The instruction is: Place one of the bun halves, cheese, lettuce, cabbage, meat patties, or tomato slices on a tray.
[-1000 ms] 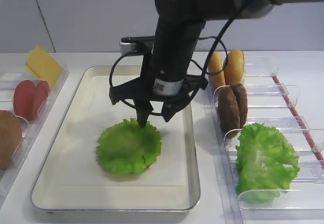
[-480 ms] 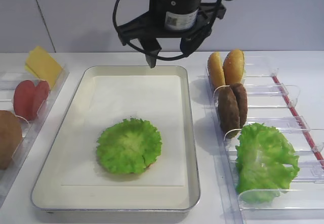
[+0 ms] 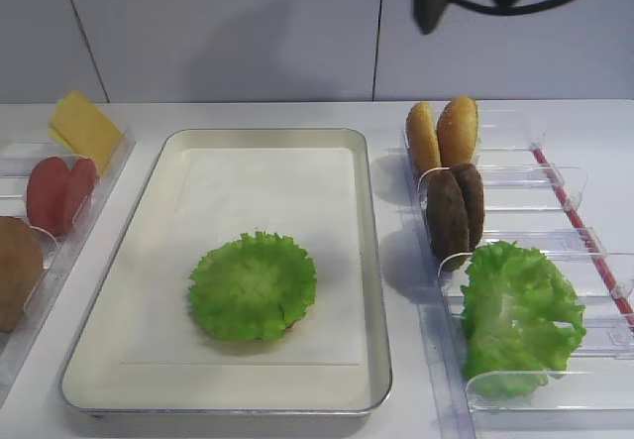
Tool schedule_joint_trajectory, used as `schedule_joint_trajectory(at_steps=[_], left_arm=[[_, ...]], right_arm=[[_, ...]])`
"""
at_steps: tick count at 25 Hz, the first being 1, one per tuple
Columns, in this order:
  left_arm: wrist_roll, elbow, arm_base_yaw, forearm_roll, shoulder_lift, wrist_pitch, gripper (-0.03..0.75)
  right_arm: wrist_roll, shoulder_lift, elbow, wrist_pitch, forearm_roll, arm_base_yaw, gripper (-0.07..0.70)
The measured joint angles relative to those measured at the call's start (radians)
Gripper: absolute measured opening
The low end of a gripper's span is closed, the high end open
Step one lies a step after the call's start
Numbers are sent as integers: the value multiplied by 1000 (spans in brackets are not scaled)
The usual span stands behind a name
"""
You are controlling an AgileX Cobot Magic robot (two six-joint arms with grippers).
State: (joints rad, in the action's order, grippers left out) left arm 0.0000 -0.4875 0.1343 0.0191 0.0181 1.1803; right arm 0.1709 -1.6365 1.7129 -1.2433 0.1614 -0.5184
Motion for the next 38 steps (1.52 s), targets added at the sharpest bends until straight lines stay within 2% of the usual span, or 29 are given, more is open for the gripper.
schedule_joint_trajectory(at_steps=[3,7,18,23,26,28,30,34,38], left_arm=[[0,0,0,0,0,0,267],[0,0,0,0,0,0,267],[0,0,0,0,0,0,267],[0,0,0,0,0,0,267],[0,0,0,0,0,0,267],[0,0,0,0,0,0,267],[0,0,0,0,0,0,267],[0,0,0,0,0,0,267],[0,0,0,0,0,0,267]], right_arm=[[-8,133,-136,-2,16,103,503],[-26,342,-330,-9,30,195,503],[-7,1020,-759,-23,3,242,503],[-19,1279,-945,-29,-62,381,503],[-85,1375,-1063,-30,-116,462,503],[-123,1429,-1139,-10,-155,501,503],[-171,1472,-1189,13,-174,512,503],[-271,1544,-1225,94,-180,523,503],[-286,1565,-1242,106,-180,530,503]])
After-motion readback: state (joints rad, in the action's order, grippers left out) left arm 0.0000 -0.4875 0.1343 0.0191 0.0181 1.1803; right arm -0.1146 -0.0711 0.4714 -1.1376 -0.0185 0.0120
